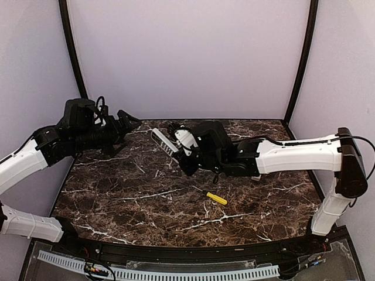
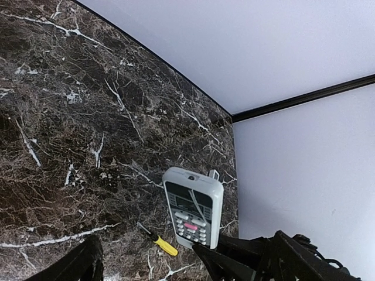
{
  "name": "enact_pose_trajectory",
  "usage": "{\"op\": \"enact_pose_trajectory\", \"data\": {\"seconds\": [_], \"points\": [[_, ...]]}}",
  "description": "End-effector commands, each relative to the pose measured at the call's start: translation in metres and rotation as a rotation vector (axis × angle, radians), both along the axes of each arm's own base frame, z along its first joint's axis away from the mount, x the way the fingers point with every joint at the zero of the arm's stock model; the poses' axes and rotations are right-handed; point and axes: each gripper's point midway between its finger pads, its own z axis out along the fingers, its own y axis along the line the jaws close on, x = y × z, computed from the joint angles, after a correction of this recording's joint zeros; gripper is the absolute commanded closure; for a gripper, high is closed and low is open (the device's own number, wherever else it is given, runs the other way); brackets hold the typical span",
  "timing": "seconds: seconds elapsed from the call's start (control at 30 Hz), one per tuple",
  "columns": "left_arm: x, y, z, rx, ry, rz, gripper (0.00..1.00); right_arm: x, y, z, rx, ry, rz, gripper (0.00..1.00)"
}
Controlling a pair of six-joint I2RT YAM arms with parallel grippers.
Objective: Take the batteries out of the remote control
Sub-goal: Pass from the left arm to the right, then pass from the right arm to the left
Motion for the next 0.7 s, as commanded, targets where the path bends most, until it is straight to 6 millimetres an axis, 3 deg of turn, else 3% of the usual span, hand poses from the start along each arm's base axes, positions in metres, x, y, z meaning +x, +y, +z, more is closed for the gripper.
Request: {"op": "enact_pose_trajectory", "data": {"seconds": [0.0, 0.13, 0.33, 0.67], "points": [[-0.02, -0.012, -0.01, -0.022, 0.176, -0.129, 0.01, -0.003, -0.009, 0.034, -0.072, -0.232, 0.067, 1.0], [-0.02, -0.028, -0.007, -0.081, 0.258, -0.191, 0.01, -0.022, -0.004, 0.051, -0.12, -0.367, 0.148, 1.0], [-0.026, -0.047, -0.018, -0.124, 0.363, -0.27, 0.04, -0.026, 0.002, 0.057, -0.221, -0.513, 0.121, 1.0], [-0.036, -0.047, -0.026, -0.164, 0.429, -0.283, 0.42, -0.038, 0.013, 0.064, -0.308, -0.701, 0.094, 1.0]]}}
